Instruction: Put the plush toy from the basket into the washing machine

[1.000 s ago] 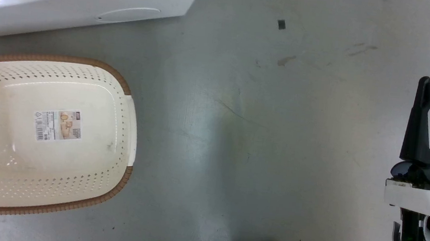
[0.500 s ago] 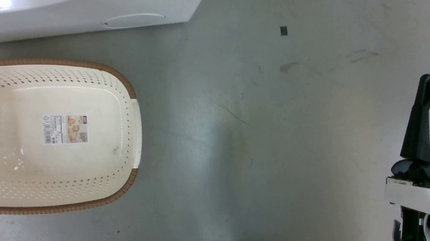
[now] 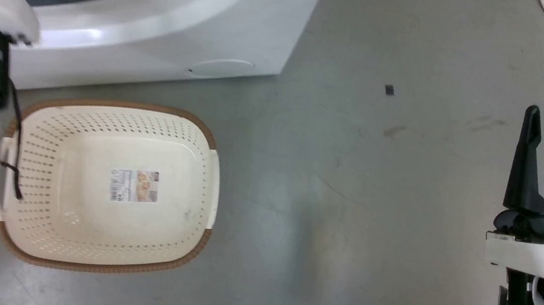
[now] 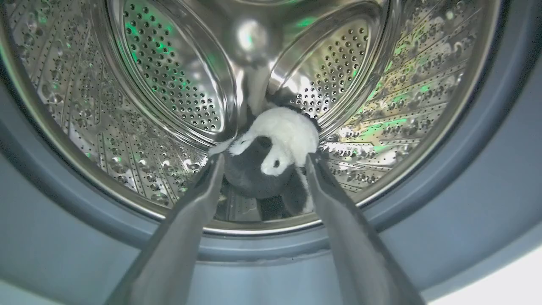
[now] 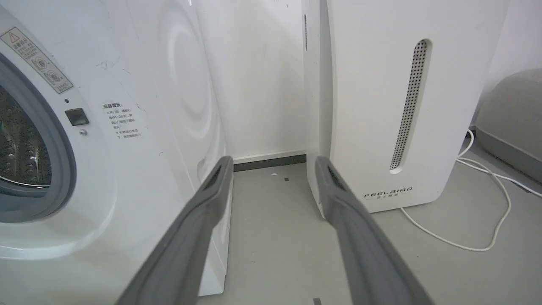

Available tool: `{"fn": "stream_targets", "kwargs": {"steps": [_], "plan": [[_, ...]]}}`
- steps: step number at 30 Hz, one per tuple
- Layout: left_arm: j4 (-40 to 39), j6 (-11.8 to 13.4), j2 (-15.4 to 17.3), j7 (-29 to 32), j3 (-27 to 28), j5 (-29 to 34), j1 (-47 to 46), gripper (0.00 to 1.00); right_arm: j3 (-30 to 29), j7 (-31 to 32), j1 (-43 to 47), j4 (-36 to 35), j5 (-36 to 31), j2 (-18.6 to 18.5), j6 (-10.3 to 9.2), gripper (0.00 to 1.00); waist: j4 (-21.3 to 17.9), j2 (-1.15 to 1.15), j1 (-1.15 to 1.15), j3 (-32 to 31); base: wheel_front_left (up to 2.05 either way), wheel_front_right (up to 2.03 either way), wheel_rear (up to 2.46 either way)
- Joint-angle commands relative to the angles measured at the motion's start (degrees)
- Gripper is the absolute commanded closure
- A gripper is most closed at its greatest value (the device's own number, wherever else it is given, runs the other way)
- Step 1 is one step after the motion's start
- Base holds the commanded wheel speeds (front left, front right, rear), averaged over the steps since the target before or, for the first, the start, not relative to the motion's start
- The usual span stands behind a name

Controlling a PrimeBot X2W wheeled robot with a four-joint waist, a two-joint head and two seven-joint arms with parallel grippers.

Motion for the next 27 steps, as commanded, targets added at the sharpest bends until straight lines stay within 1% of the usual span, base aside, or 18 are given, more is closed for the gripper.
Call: {"fn": "stream_targets", "kwargs": {"steps": [1, 7, 14, 19, 23, 27], "plan": [[-1.22, 0.49, -0.38, -0.31, 0.55, 0.45, 1.65, 0.00, -0.12, -0.25, 0.75, 0.13, -0.53, -0.03, -0.04, 0.00, 1.68, 0.00, 0.00, -1.85, 0.00, 0.00, 0.00], [-8.00, 1.14, -4.20, -0.31, 2.32, 1.52, 10.90, 0.00, -0.62, -0.25, 2.31, 0.77, -2.50, -0.03, -0.04, 0.00, 4.50, 0.00, 0.00, -5.75, 0.00, 0.00, 0.00], [-14.79, 1.16, -8.99, -0.31, 2.88, 4.08, 21.33, 0.00, -0.27, -0.25, 4.77, 1.22, -4.38, -0.03, -0.04, 0.00, 8.13, 0.00, 0.00, -10.89, 0.00, 0.00, 0.00], [-19.75, 1.78, -12.71, -0.31, 2.98, 6.17, 28.98, 0.00, -1.06, -0.25, 6.98, 1.87, -5.81, -0.03, -0.04, 0.00, 10.58, 0.00, 0.00, -14.67, 0.00, 0.00, 0.00], [-22.84, 1.38, -15.22, -0.31, 3.08, 7.10, 34.44, 0.00, -1.45, -0.25, 9.14, 2.09, -7.00, -0.03, -0.04, 0.00, 12.31, 0.00, 0.00, -17.85, 0.00, 0.00, 0.00], [-24.12, 0.72, -16.80, -0.31, 3.20, 7.78, 38.73, 0.00, -1.43, -0.25, 11.17, 2.48, -7.95, -0.03, -0.04, 0.00, 13.89, 0.00, 0.00, -20.70, 0.00, 0.00, 0.00]]}}
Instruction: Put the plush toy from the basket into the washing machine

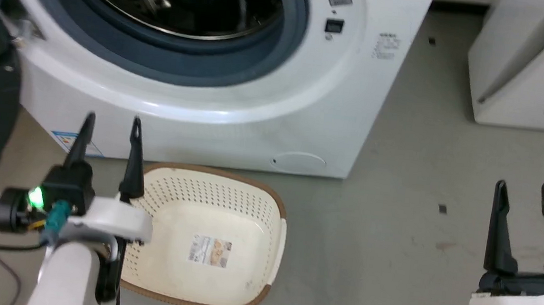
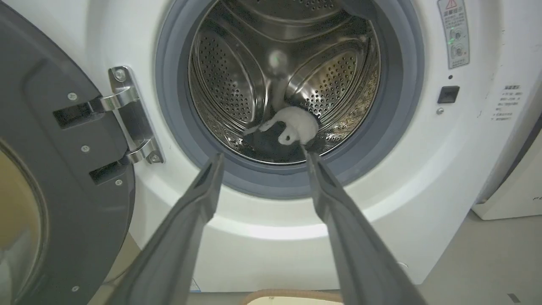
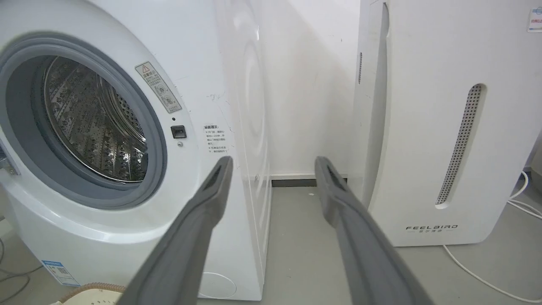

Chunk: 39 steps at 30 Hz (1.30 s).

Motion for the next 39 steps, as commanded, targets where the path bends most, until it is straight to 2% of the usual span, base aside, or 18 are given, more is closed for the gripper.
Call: {"fn": "stream_targets", "kwargs": {"steps": [1, 12, 21, 22, 39], "plan": [[-0.31, -0.38, -0.28, -0.31, 0.20, 0.44, 1.78, 0.00, 0.06, -0.25, 1.25, 0.45, -0.66, -0.03, -0.04, 0.00, 1.82, 0.00, 0.01, -2.72, 0.00, 0.00, 0.00], [-0.11, -1.34, -1.88, -0.31, 0.28, 1.76, 12.27, 0.00, 1.07, -0.25, 7.54, 3.51, -1.04, -0.03, -0.04, 0.00, 2.96, 0.00, 0.01, -11.22, 0.00, 0.00, 0.00], [0.30, -2.13, -2.32, -0.31, 0.52, 1.94, 15.33, 0.00, 1.64, -0.25, 9.25, 4.25, -1.08, -0.03, -0.04, 0.00, 3.33, 0.00, 0.01, -12.51, 0.00, 0.00, 0.00], [0.21, -2.03, -2.09, 0.01, 0.37, 1.62, 14.66, 1.00, 1.60, 0.01, 8.35, 4.11, -0.80, 0.01, 0.00, 1.00, 3.33, 0.00, 0.01, -12.53, 0.00, 0.00, 0.00], [-1.32, -2.23, -2.41, 1.78, 0.27, 1.84, 15.03, 1.00, 2.15, 1.72, 7.89, 4.09, -1.59, 0.01, 0.00, 1.00, 3.01, 0.00, 0.01, -12.64, 0.00, 0.00, 0.00]]}}
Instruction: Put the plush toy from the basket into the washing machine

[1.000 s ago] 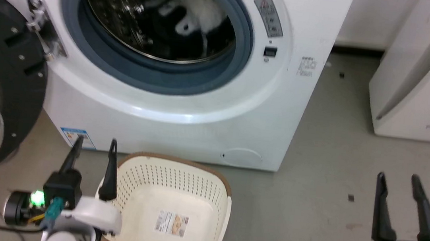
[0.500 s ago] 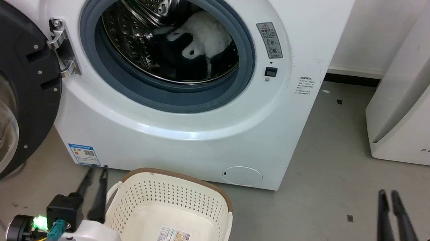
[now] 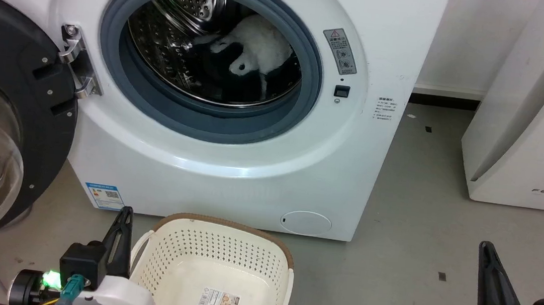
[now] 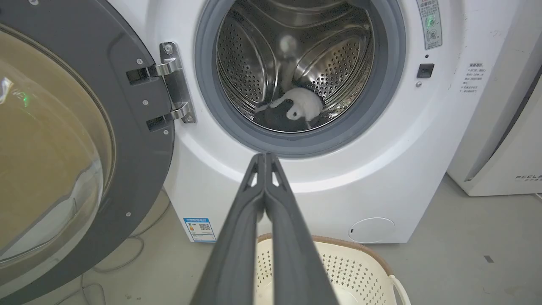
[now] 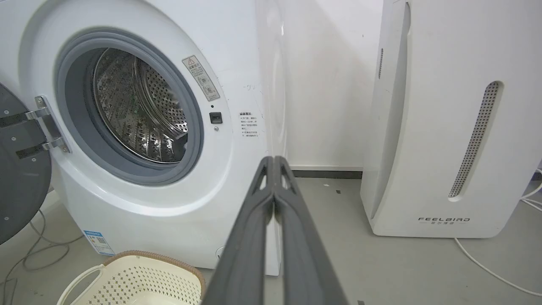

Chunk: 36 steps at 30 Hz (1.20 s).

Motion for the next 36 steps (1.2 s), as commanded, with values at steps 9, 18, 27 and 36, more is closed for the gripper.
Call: {"fn": "stream_targets", "kwargs": {"steps": [9, 18, 27, 36], "plan": [[-1.41, -0.33, -0.38, 1.27, 0.18, 0.48, 0.56, 1.00, 0.51, 1.21, -0.66, -0.03, -1.18, -0.01, -0.01, 1.00, -0.20, 0.00, 0.01, -0.05, 0.00, 0.00, 0.00], [-2.36, -0.46, -0.57, 2.32, 0.21, 0.67, 0.77, 1.00, 0.87, 2.27, -0.91, -0.05, -1.69, -0.01, -0.01, 1.00, -0.40, 0.00, 0.01, -0.11, 0.00, 0.00, 0.00], [-3.31, -0.59, -0.77, 3.37, 0.25, 0.86, 0.98, 1.00, 1.22, 3.33, -1.17, -0.06, -2.19, -0.01, -0.02, 1.00, -0.60, 0.00, 0.01, -0.17, 0.00, 0.00, 0.00], [-4.26, -0.73, -0.96, 4.42, 0.29, 1.05, 1.20, 1.00, 1.58, 4.39, -1.43, -0.08, -2.70, -0.01, -0.02, 1.00, -0.80, 0.00, 0.01, -0.23, 0.00, 0.00, 0.00]]}}
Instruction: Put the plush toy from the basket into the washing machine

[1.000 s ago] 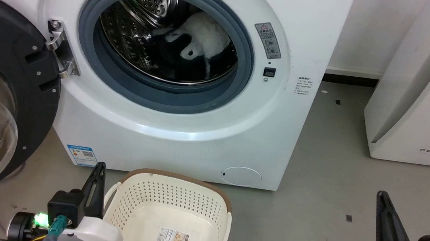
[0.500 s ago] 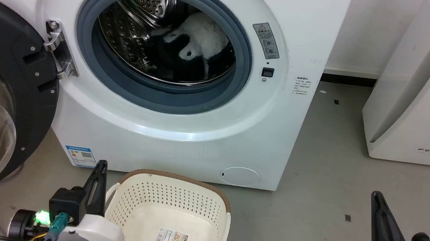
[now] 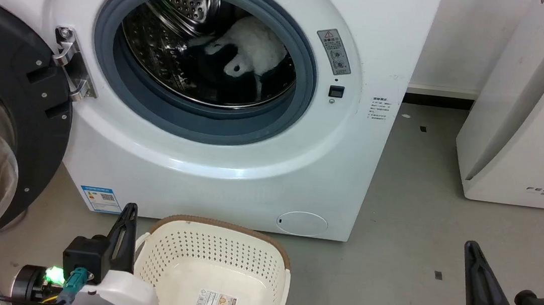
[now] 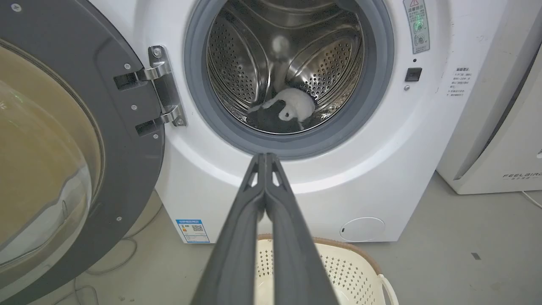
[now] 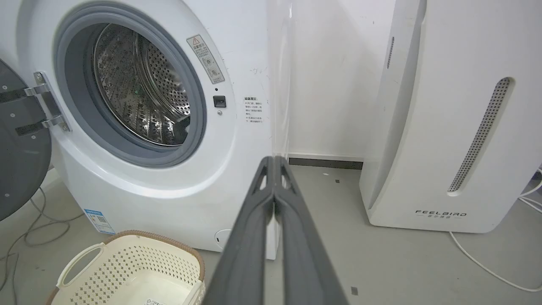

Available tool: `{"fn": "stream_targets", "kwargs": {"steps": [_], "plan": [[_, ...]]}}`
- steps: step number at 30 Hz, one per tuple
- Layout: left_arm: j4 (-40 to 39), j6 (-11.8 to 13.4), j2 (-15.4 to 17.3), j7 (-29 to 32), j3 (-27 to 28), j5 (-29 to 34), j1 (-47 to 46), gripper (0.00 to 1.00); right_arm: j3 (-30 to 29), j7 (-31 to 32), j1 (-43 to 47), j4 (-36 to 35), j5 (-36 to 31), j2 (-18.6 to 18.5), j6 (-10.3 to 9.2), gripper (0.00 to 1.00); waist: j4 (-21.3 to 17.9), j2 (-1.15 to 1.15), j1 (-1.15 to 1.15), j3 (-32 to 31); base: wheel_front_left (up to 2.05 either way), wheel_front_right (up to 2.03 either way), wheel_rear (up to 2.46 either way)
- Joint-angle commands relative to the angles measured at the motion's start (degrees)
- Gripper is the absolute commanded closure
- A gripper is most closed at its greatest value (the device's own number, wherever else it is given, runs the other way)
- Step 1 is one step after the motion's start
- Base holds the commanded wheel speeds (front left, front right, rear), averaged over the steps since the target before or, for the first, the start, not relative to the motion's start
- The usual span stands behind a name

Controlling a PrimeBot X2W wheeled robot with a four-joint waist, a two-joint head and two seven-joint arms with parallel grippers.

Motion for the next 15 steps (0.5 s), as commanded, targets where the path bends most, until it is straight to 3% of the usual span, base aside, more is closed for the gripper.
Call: {"fn": "stream_targets", "kwargs": {"steps": [1, 15], "plan": [[-0.65, -0.25, -0.10, 0.37, 0.20, 0.55, 0.73, 1.00, 0.20, 0.44, -0.81, -0.08, -0.42, -0.01, -0.01, 1.00, -0.03, 0.00, 0.00, -0.01, 0.00, 0.00, 0.00], [-2.13, -0.45, -0.40, 2.00, 0.26, 0.85, 1.06, 1.00, 0.76, 2.08, -1.21, -0.11, -1.20, -0.02, -0.02, 1.00, -0.34, 0.00, 0.00, -0.10, 0.00, 0.00, 0.00]]}}
